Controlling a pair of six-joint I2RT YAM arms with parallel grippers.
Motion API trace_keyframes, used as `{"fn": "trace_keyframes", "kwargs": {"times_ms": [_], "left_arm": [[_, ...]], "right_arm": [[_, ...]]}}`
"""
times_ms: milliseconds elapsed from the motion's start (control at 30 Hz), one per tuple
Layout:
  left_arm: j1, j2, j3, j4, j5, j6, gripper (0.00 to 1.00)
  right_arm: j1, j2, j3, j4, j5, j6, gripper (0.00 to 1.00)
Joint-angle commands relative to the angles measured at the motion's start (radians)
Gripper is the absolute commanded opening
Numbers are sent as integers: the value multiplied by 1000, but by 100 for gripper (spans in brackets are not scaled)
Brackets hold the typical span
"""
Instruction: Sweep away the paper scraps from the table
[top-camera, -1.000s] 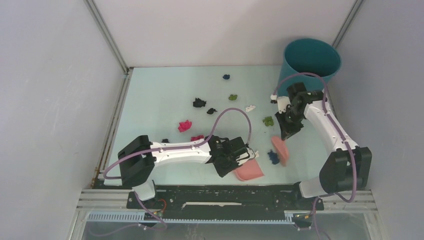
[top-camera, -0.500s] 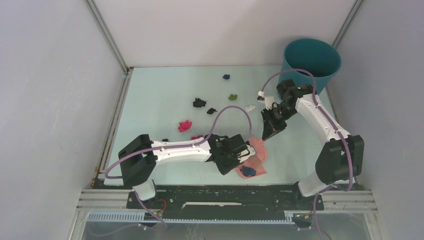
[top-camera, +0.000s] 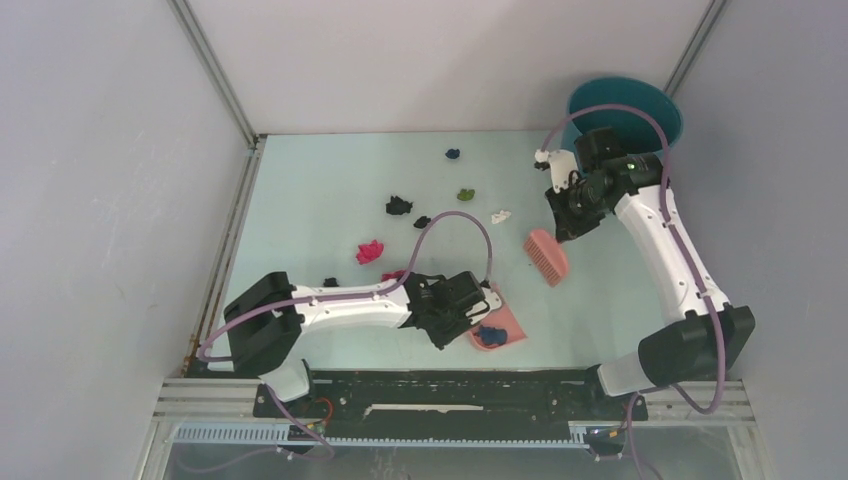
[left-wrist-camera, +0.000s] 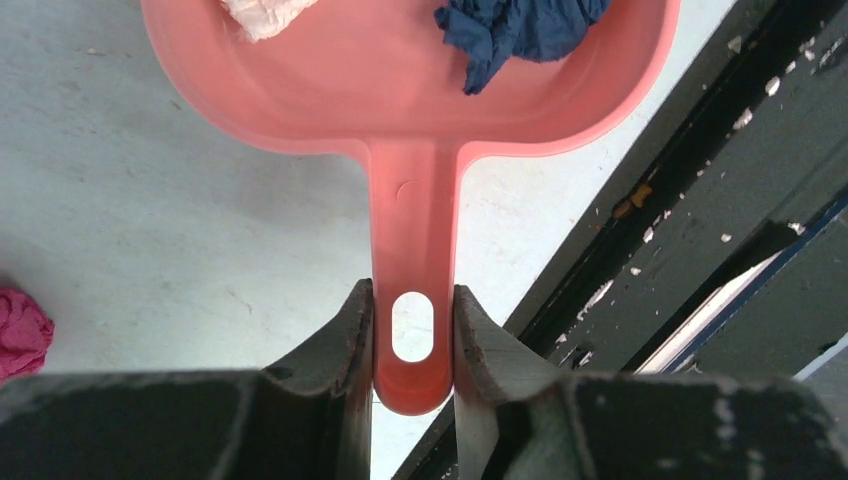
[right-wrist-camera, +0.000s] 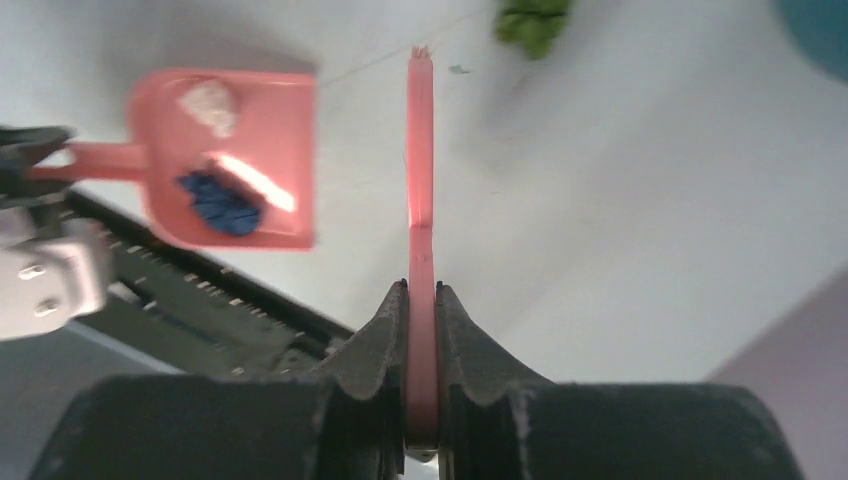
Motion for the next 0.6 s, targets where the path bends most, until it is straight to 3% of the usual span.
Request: {"fn": "trace_keyframes", "kwargs": {"times_ms": [0, 300, 567], "left_arm": [[42, 16, 66, -61, -8, -52, 0], [117, 5, 75, -74, -3, -87, 0], [134, 18, 75, -86, -12, -74, 0]], "right_arm": [[-4, 54, 66, 109, 279, -60, 0], [14, 243, 111, 325, 477, -92, 0], [58, 410, 210, 285, 355, -64, 0]]}}
